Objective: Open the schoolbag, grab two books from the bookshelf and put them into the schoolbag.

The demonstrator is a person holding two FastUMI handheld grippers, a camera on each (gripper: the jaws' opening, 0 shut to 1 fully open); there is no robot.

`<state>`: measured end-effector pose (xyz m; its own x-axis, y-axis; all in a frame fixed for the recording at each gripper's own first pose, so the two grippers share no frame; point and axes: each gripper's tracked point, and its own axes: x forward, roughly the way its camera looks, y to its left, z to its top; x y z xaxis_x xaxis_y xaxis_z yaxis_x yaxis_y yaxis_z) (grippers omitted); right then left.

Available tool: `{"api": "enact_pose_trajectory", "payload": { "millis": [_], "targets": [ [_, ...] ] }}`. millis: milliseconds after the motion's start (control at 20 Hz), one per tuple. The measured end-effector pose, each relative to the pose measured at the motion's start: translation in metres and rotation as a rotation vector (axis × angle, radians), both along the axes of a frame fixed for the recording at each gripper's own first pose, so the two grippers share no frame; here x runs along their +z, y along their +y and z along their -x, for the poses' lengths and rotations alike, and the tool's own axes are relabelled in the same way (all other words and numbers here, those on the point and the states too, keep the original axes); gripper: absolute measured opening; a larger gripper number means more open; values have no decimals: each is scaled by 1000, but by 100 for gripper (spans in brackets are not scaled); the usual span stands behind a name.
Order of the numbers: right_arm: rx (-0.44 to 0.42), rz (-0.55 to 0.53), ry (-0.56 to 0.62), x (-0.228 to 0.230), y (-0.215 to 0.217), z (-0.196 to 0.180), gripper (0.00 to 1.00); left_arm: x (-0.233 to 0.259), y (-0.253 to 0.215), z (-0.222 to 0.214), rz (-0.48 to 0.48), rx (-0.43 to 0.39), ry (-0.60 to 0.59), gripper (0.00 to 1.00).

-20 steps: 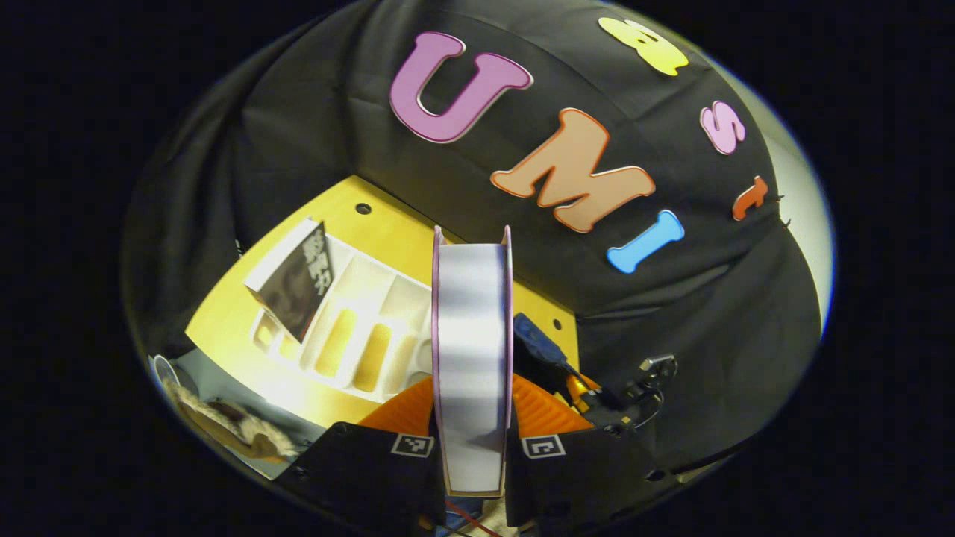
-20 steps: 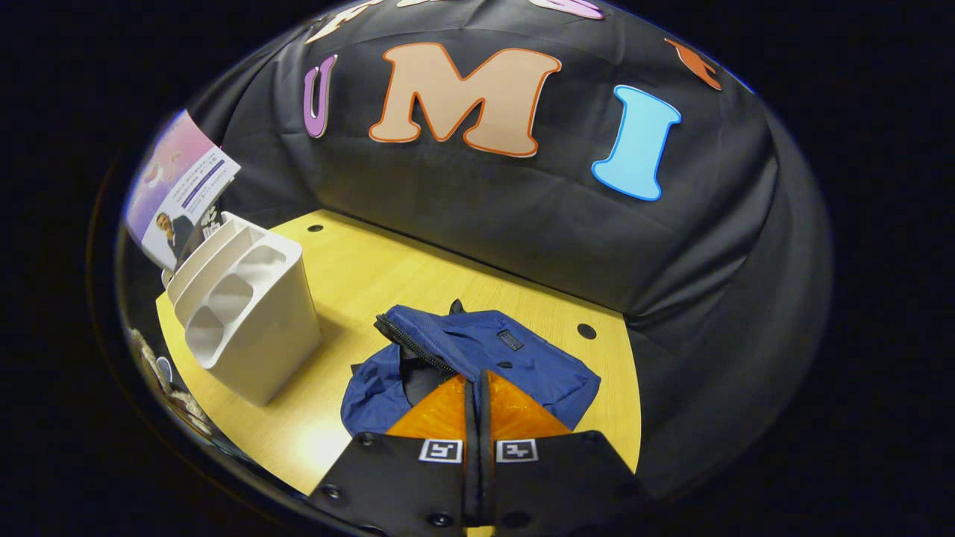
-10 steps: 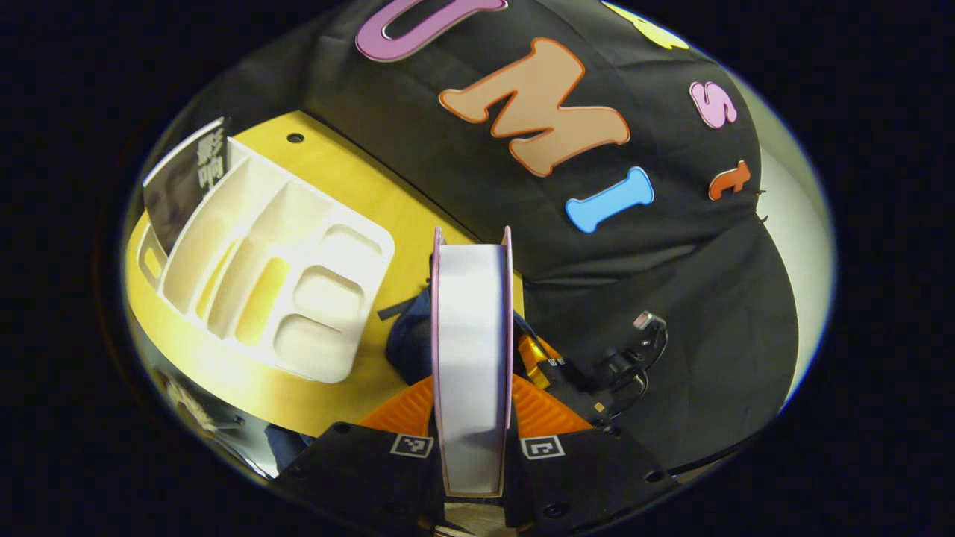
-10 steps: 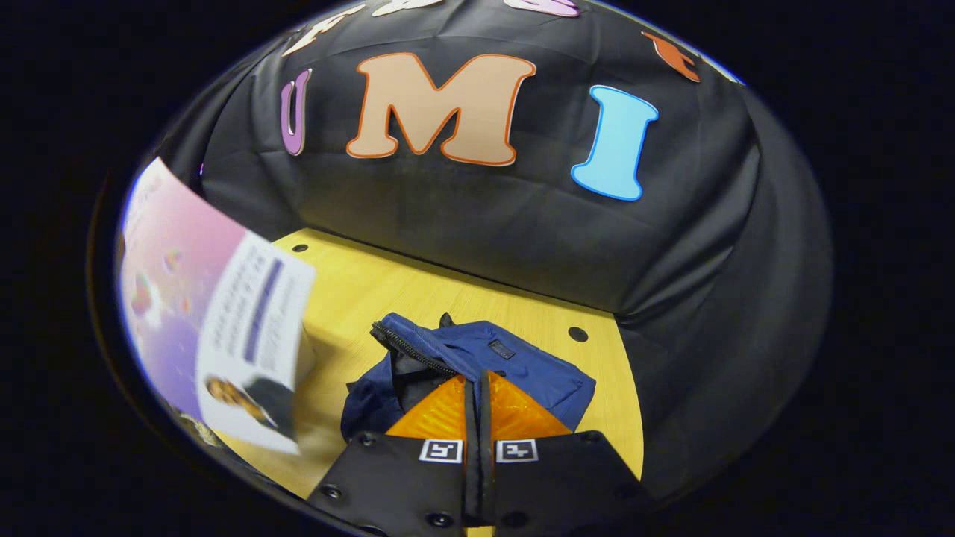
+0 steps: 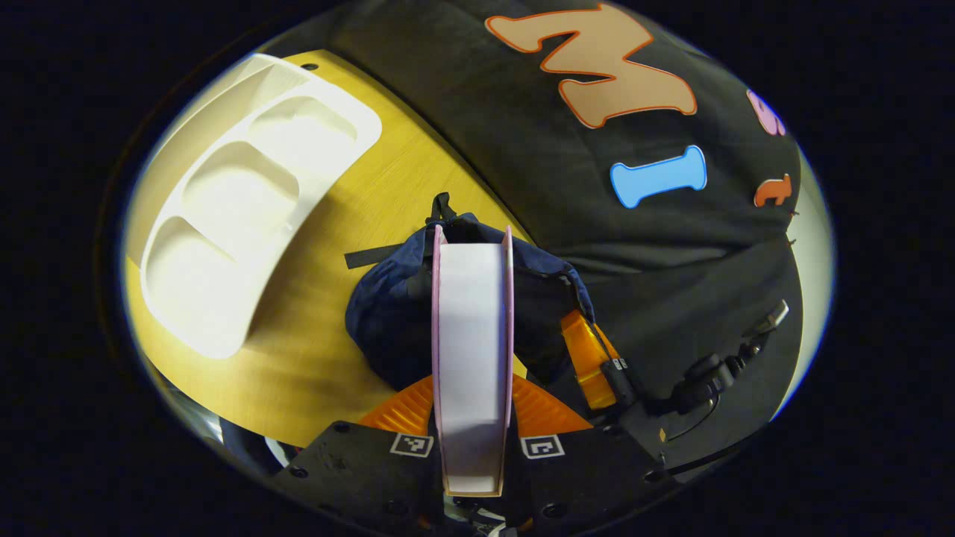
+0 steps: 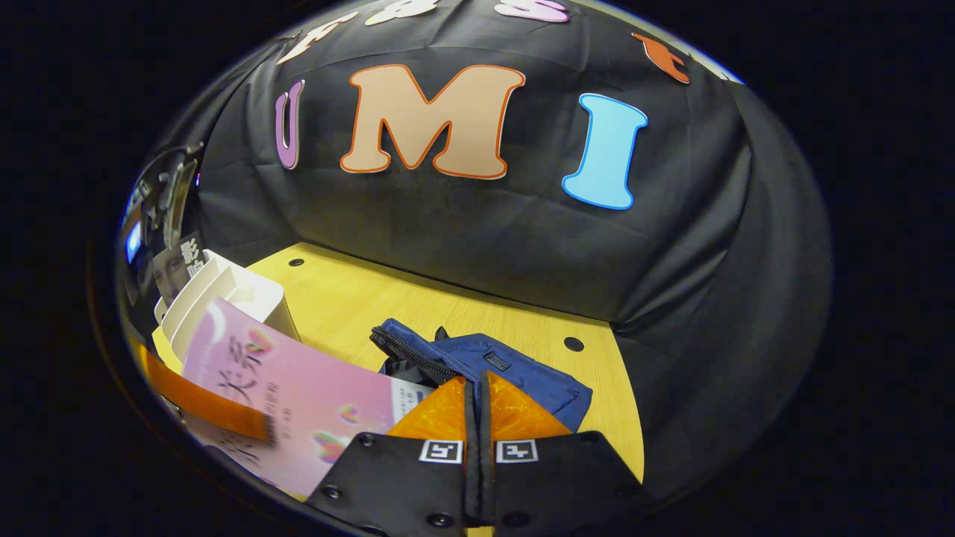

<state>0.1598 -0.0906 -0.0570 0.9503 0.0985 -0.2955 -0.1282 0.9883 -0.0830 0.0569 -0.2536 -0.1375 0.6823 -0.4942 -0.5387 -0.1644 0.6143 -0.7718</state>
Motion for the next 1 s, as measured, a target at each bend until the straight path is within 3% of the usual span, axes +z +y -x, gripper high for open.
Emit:
{"api": "enact_pose_trajectory", "payload": {
  "millis": [250, 850, 950, 1000],
  "targets": [
    [8, 6, 4, 1, 0, 0, 2, -41, -19, -38, -8, 19, -33, 28],
    [-2, 30, 17, -1, 0, 2, 3, -94, -51, -102, 145, 49, -51, 31],
    [-14, 34, 16, 1, -1, 1, 2, -118, -46, -105, 92, 78, 25, 34],
    [-21, 31, 18, 1, -1, 1, 3, -125, -45, -98, 81, 75, 59, 49]
  ]
}}
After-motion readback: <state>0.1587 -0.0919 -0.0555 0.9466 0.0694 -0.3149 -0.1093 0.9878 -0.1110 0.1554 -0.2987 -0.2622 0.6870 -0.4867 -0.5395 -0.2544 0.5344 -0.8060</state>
